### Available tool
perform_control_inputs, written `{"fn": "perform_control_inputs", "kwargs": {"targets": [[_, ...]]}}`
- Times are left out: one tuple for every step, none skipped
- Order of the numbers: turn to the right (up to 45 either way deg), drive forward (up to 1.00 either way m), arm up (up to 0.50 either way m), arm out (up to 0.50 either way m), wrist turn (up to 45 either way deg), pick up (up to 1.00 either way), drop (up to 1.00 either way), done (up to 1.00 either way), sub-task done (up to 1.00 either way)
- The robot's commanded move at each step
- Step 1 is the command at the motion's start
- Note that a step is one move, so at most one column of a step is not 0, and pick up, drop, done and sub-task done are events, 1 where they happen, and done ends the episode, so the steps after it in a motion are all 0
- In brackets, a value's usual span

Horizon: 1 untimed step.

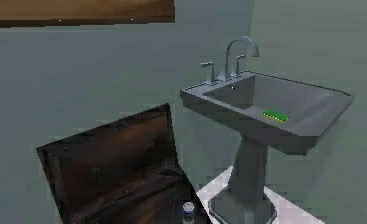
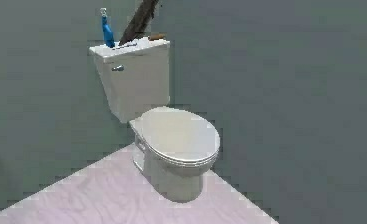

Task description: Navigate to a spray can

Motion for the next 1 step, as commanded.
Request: {"fn": "perform_control_inputs", "kwargs": {"targets": [[0.0, 0.00, 0.00, 0.00, 0.0, 0.00, 0.00, 1.00, 0.00]]}}
